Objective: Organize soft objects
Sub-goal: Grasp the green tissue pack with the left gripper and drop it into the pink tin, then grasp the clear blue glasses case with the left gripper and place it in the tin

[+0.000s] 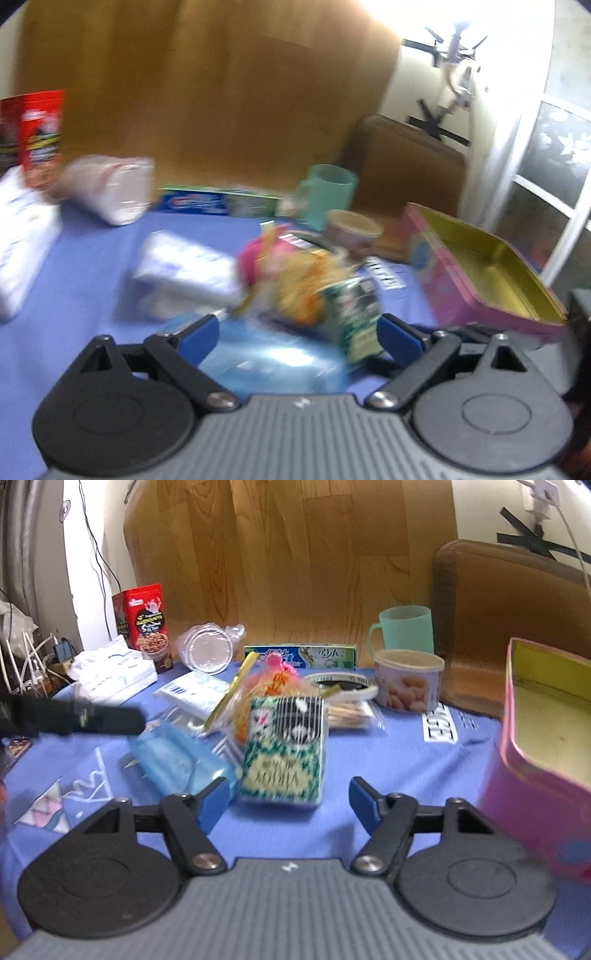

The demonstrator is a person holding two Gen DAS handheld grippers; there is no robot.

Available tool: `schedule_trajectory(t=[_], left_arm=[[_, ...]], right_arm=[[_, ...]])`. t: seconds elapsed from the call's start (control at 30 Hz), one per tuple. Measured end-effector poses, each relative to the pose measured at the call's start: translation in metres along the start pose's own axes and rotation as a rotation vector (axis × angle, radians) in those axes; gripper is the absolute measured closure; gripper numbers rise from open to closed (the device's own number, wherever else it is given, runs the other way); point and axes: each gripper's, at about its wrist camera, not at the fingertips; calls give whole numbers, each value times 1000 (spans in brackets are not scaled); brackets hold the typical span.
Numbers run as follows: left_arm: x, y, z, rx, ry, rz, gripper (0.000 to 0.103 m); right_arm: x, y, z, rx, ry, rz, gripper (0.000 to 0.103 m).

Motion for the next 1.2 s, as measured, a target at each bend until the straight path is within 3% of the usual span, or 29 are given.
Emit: schedule_trajectory(t=[0.1,0.17,0.2,0.23,0.33,0.47,0.67,0.77,0.87,1.0,1.1,1.2], left_arm=[[-36,-13,13,-39,62,-61,26],[-66,-16,17,-26,86,-142,41],[-77,-15,19,-10,105,-180,53],[-85,-13,19,3,105,-201,53],[-82,-11,31,12,126,-180,54],[-60,-21,63,-43,203,-106,54],[-80,-42,150,-142,352,-70,48],[-110,-42,192,-169,400,-85,46],[-131,-32,217,-173,402,-120,41],[-138,-21,215,-153,384,-149,29],[-110,-19,193,-143,371,-91,18],[-70,-16,161,-155,332,-16,16]], right_arm=[[-14,-3,0,13,-6,-26,33],[-23,-3,4,5,-21,-57,36],[-26,-2,5,-11,-43,-67,45],[-28,-1,8,-28,-80,-75,55],[-22,0,10,-62,-89,-59,60],[15,1,12,-45,-23,67,61],[76,-1,54,-98,174,256,61],[94,3,84,-157,266,276,61],[105,11,111,-227,344,267,58],[108,22,125,-310,411,242,46],[117,28,121,-330,417,283,35],[121,28,108,-313,399,331,35]])
Point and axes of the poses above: each gripper's, at about its wrist camera, not at the fingertips, and x roughly against the way its jaws point, z to its right, y to its underside, and after that the axes turned 2 degrees about y, right-handed
